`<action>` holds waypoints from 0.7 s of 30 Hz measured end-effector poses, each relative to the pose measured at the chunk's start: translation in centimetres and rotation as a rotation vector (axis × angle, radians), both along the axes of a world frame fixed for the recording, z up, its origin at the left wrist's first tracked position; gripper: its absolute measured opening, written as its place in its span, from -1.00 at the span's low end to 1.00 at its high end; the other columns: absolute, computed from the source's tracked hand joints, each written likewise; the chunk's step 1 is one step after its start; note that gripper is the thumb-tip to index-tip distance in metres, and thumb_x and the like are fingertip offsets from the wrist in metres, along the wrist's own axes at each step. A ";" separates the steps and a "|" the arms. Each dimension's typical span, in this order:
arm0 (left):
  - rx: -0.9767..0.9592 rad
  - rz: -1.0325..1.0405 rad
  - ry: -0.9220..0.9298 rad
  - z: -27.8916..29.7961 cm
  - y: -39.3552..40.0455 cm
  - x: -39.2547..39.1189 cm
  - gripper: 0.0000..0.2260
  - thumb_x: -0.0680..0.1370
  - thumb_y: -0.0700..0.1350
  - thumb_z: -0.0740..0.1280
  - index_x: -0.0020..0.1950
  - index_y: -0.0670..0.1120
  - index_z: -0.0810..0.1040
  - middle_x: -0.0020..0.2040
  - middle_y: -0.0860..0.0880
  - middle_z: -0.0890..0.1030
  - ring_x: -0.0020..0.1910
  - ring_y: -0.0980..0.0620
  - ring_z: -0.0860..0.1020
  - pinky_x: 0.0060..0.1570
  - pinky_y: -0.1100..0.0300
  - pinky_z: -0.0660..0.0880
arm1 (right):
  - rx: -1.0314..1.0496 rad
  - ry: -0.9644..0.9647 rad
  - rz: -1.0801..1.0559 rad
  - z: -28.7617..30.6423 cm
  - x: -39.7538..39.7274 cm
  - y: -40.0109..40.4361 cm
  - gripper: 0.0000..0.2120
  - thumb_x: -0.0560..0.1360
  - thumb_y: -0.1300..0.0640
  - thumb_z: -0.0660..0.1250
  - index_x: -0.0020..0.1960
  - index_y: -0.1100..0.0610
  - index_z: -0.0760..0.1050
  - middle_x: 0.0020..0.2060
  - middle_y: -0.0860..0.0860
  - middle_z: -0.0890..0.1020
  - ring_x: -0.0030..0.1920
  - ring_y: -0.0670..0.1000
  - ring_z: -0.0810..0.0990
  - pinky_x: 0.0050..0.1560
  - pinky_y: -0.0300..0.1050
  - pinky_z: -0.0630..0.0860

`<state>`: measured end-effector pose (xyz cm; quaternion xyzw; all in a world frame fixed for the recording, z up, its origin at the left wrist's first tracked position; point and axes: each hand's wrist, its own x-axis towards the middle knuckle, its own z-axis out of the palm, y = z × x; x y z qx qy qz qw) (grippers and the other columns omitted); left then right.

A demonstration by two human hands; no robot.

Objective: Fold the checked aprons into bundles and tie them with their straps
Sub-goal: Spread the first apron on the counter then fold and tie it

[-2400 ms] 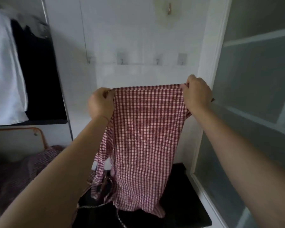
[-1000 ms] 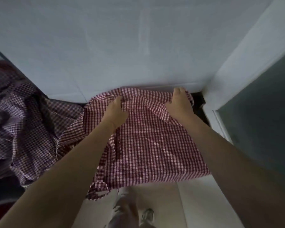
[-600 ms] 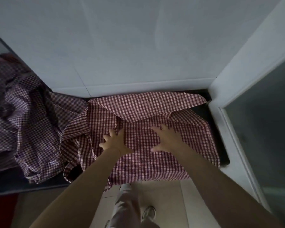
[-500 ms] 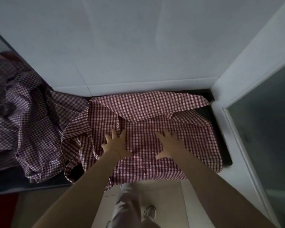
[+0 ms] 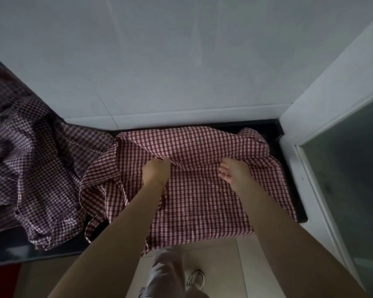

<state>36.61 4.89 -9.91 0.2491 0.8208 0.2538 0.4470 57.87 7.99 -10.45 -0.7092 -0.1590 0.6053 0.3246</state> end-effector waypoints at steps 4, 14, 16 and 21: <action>-0.129 0.457 -0.928 1.7 1.4 1.7 -0.66 0.70 -0.11 0.09 0.42 -0.24 0.39 0.27 -0.13 0.58 0.18 -0.06 0.61 -0.09 0.26 0.60 | -0.035 0.319 -0.356 0.3 0.8 1.0 -0.65 0.57 0.28 0.30 0.35 0.26 0.43 0.16 0.17 0.54 -0.07 0.06 0.57 0.20 -0.03 0.52; -0.056 0.835 -1.253 -0.9 1.5 3.6 -0.88 0.64 -0.09 0.24 0.04 -0.12 0.50 -0.19 -0.02 0.54 -0.18 0.03 0.51 0.05 0.21 0.45 | 0.005 0.437 -0.517 2.3 -0.4 2.6 -0.84 0.57 0.12 0.34 0.09 0.18 0.50 -0.06 0.06 0.60 -0.04 0.04 0.57 0.05 -0.06 0.50; -0.019 0.899 -1.255 -1.5 1.9 3.5 -0.91 0.61 -0.10 0.30 -0.05 -0.10 0.49 -0.34 0.03 0.45 -0.36 0.09 0.44 -0.15 0.24 0.45 | 0.056 0.442 -0.532 3.3 -0.5 3.1 -0.84 0.56 0.09 0.36 0.03 0.18 0.49 -0.07 0.07 0.58 -0.03 0.05 0.56 0.00 -0.07 0.52; 0.109 0.850 -1.210 1.0 3.8 2.0 -0.78 0.57 -0.13 0.36 -0.25 -0.06 0.43 -0.44 0.05 0.45 -0.49 0.13 0.42 -0.28 0.26 0.43 | 0.167 0.427 -0.476 6.4 0.2 4.9 -0.83 0.61 0.11 0.30 0.09 0.21 0.45 -0.04 0.11 0.52 -0.05 0.06 0.55 -0.01 -0.03 0.51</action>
